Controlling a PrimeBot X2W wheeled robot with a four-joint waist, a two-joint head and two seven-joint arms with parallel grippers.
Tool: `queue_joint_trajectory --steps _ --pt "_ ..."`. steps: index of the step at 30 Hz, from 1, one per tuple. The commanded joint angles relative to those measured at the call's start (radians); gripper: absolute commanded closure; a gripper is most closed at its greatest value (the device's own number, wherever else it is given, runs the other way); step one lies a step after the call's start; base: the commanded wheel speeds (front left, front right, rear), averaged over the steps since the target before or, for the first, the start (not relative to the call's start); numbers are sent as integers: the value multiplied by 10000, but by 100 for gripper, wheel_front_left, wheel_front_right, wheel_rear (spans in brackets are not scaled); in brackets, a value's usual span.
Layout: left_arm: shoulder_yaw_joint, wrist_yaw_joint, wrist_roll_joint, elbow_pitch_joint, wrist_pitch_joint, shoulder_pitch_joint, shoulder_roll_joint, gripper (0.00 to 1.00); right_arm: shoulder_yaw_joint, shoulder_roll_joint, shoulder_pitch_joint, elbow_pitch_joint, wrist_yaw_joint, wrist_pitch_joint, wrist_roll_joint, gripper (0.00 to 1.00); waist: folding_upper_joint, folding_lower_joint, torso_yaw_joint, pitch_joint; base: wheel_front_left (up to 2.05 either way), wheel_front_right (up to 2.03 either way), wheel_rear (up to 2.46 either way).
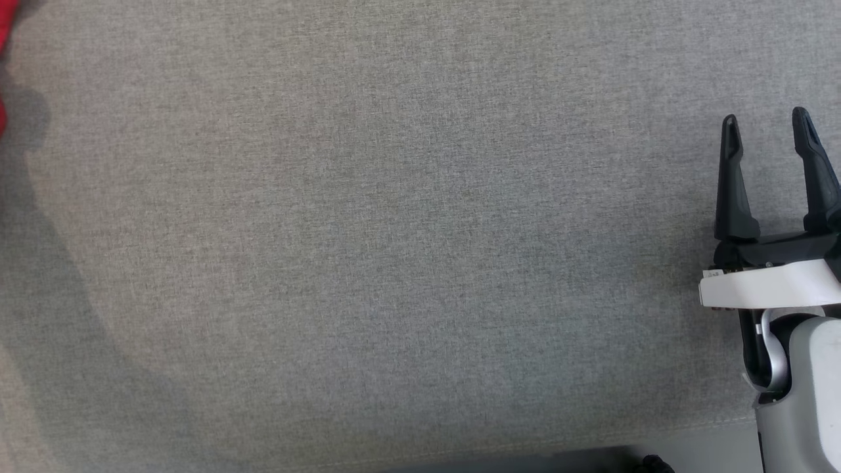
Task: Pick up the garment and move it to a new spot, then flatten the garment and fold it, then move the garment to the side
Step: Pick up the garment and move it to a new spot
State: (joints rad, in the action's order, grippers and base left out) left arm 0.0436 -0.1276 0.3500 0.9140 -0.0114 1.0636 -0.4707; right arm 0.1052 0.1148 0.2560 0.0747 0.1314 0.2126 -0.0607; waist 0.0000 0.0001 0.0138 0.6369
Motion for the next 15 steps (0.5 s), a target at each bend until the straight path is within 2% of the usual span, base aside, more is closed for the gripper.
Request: queue_joint_trajectory --steps 1,2,3,4,5,7,15 --pt "89 -40 -47 285 339 266 -110 0 -21 -17 70 26 -13 18 3 0 0 -1 -47 -24 0 0 0" --pt "140 -41 -43 478 532 306 -98 0 -31 -30 72 22 -13 22 -11 0 0 -1 -60 -38 0 0 0" --pt "162 -37 -6 706 764 391 -114 21 -51 -47 75 23 -13 26 -28 0 0 -1 -80 -55 0 0 0" --pt "216 -27 -36 888 942 444 -136 50 -68 -57 81 9 -13 29 -46 0 0 -1 -100 -70 0 0 0" --pt "282 -29 -35 1043 1086 502 -120 100 -72 -63 87 -7 -13 37 -67 0 0 -1 -120 -90 0 0 0" --pt "389 -36 11 1212 1197 607 -109 100 -80 -67 106 -43 -13 53 -88 0 0 -1 -153 -128 0 0 0" --pt "646 -42 -217 1014 -734 926 -354 100 -202 -168 53 -341 -13 183 -199 0 0 -1 -72 -619 0 0 0"
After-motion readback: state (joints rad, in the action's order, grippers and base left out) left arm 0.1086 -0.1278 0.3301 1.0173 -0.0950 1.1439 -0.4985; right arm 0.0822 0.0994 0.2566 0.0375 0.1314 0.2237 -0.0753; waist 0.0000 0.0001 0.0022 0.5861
